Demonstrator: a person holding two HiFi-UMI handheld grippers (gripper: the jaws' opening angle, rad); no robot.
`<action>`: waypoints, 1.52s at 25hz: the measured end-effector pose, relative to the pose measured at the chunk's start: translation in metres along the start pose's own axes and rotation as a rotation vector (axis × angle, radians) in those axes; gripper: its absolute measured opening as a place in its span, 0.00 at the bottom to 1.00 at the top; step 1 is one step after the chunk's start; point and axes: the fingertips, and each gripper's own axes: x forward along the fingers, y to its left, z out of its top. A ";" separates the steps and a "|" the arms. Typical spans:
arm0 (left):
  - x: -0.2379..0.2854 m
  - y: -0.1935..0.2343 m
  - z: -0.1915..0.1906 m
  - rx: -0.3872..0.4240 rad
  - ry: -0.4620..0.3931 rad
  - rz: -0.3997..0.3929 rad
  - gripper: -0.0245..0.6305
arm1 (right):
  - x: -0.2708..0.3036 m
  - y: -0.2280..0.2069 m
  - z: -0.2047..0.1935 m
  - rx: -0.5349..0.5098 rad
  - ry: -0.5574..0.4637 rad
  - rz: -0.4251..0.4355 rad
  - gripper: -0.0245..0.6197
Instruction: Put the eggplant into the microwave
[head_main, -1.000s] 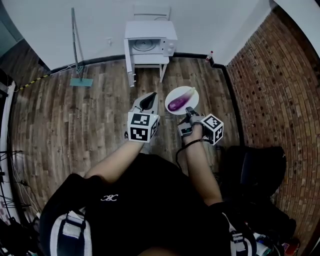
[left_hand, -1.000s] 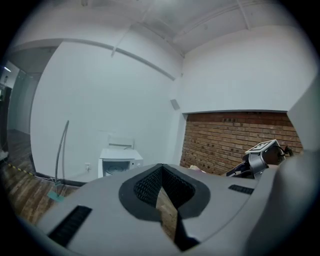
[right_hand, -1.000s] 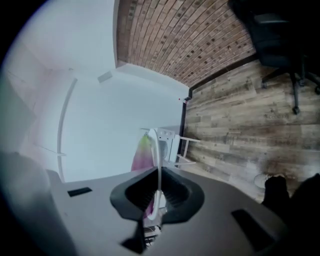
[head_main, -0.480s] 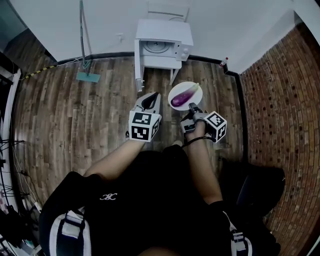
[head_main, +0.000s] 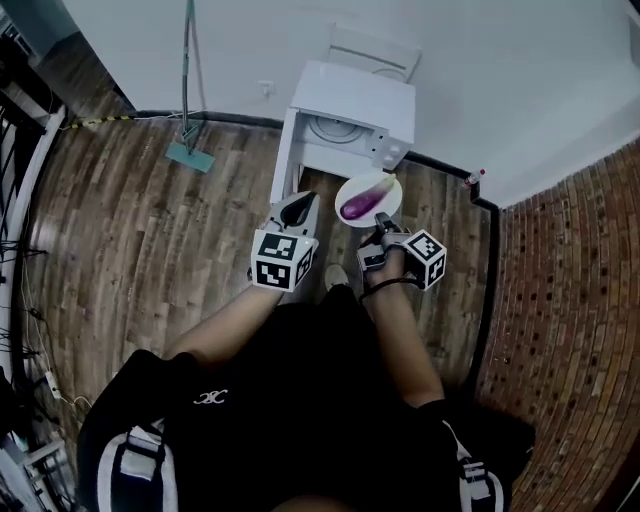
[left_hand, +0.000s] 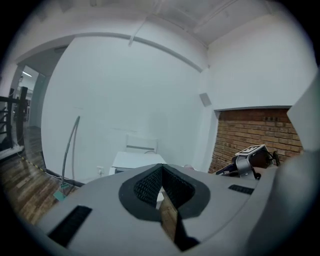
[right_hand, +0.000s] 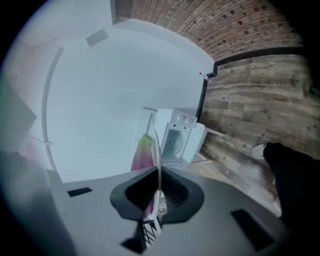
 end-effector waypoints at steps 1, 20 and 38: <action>0.014 0.005 0.006 -0.006 -0.008 0.020 0.04 | 0.016 0.006 0.011 -0.017 0.018 -0.001 0.08; 0.161 0.076 0.001 -0.159 -0.014 0.315 0.04 | 0.257 -0.038 0.051 -0.078 0.342 -0.065 0.08; 0.222 0.149 -0.085 -0.154 0.052 0.326 0.04 | 0.482 -0.109 0.088 0.058 0.039 -0.045 0.08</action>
